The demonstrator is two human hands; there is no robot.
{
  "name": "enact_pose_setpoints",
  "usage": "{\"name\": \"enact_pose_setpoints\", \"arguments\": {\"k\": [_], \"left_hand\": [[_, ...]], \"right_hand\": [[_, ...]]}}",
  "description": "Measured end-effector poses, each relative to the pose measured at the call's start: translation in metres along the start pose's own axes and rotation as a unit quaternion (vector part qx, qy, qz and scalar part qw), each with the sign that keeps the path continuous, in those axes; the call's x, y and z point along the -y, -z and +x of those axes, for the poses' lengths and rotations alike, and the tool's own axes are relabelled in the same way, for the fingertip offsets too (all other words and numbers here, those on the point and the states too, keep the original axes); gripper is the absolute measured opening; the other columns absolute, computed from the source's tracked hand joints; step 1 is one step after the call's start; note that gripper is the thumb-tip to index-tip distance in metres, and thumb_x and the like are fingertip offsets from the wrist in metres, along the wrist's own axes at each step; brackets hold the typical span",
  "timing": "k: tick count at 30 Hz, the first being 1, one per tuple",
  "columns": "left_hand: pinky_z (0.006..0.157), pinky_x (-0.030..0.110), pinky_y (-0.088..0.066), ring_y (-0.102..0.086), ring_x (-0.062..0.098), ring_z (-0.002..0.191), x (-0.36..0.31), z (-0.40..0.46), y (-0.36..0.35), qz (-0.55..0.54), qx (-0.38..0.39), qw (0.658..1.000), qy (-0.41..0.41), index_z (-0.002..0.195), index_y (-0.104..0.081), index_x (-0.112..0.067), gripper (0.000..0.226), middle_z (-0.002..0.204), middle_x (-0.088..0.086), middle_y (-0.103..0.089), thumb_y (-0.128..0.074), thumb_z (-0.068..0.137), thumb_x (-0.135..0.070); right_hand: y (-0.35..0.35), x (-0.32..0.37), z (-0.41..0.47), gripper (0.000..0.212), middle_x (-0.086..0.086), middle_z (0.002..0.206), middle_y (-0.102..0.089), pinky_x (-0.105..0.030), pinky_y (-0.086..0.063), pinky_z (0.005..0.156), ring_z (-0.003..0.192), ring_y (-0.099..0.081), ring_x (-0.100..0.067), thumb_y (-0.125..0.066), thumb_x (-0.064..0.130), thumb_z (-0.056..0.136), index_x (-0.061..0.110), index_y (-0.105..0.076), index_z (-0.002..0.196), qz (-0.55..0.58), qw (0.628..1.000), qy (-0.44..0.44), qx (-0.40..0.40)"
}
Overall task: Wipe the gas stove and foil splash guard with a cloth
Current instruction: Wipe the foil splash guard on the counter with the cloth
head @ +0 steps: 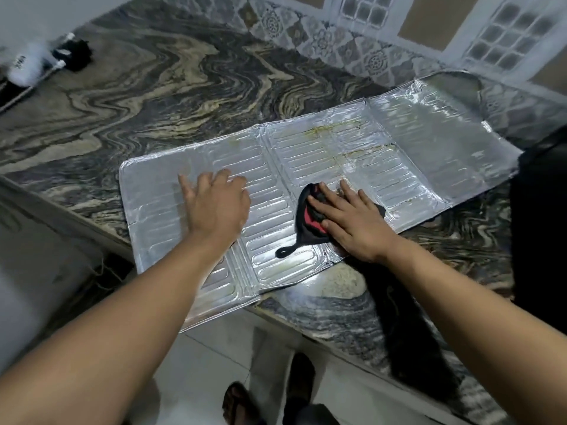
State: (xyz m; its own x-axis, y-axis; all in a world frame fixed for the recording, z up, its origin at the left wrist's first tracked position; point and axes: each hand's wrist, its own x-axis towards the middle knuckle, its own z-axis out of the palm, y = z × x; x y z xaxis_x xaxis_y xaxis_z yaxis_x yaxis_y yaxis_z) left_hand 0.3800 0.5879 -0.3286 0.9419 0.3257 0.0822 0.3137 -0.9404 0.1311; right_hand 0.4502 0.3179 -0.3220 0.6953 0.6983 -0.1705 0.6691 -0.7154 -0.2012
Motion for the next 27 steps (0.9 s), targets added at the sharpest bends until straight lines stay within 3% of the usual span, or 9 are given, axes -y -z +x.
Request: {"name": "enact_pose_setpoints", "arguments": {"k": [3, 6, 9, 16, 27], "left_hand": [[0.116, 0.065, -0.009, -0.037, 0.034, 0.134, -0.023, 0.014, 0.0, -0.048, 0.018, 0.998, 0.044, 0.129, -0.056, -0.02, 0.046, 0.145, 0.007, -0.048, -0.043, 0.092, -0.045], [0.118, 0.061, 0.0, -0.011, 0.034, 0.15, -0.047, 0.028, -0.011, -0.086, 0.049, 0.993, 0.061, 0.148, -0.035, -0.027, 0.064, 0.163, 0.006, -0.02, -0.035, 0.092, -0.057], [0.119, 0.059, 0.004, 0.001, 0.033, 0.152, -0.054, 0.028, -0.022, -0.076, 0.054, 0.994, 0.066, 0.154, -0.019, -0.034, 0.071, 0.166, 0.004, -0.008, -0.02, 0.09, -0.064], [0.119, 0.06, 0.003, 0.005, 0.033, 0.152, -0.054, 0.028, -0.025, -0.038, 0.051, 0.996, 0.059, 0.156, -0.009, -0.035, 0.072, 0.167, 0.005, -0.001, -0.014, 0.091, -0.066], [0.119, 0.058, 0.006, 0.008, 0.03, 0.152, -0.056, 0.031, -0.027, -0.012, 0.058, 0.995, 0.074, 0.155, -0.003, -0.041, 0.077, 0.167, 0.002, 0.003, -0.007, 0.087, -0.076]], "right_hand": [[0.001, -0.003, -0.005, 0.054, 0.02, 0.162, 0.005, -0.049, 0.004, 0.12, 0.151, 0.012, -0.022, -0.013, 0.059, 0.093, 0.058, -0.005, 0.146, 0.002, 1.0, 0.005, 0.004], [0.003, -0.012, -0.004, 0.055, 0.021, 0.162, 0.01, -0.05, 0.006, 0.12, 0.149, 0.017, -0.02, -0.016, 0.058, 0.095, 0.056, -0.005, 0.149, 0.004, 0.999, 0.03, 0.029], [0.009, -0.029, -0.003, 0.053, 0.021, 0.161, 0.014, -0.052, 0.005, 0.12, 0.15, 0.017, -0.023, -0.019, 0.056, 0.099, 0.057, -0.002, 0.149, -0.01, 0.996, 0.068, 0.056], [0.025, -0.059, 0.017, 0.052, 0.018, 0.163, 0.011, -0.052, 0.005, 0.12, 0.15, 0.019, -0.027, -0.015, 0.053, 0.1, 0.053, -0.004, 0.151, -0.044, 0.988, 0.127, 0.073], [0.038, -0.073, 0.13, 0.049, 0.016, 0.164, 0.006, -0.055, 0.005, 0.118, 0.15, 0.014, -0.029, -0.016, 0.054, 0.1, 0.058, -0.001, 0.147, -0.044, 0.989, 0.139, 0.04]]}}
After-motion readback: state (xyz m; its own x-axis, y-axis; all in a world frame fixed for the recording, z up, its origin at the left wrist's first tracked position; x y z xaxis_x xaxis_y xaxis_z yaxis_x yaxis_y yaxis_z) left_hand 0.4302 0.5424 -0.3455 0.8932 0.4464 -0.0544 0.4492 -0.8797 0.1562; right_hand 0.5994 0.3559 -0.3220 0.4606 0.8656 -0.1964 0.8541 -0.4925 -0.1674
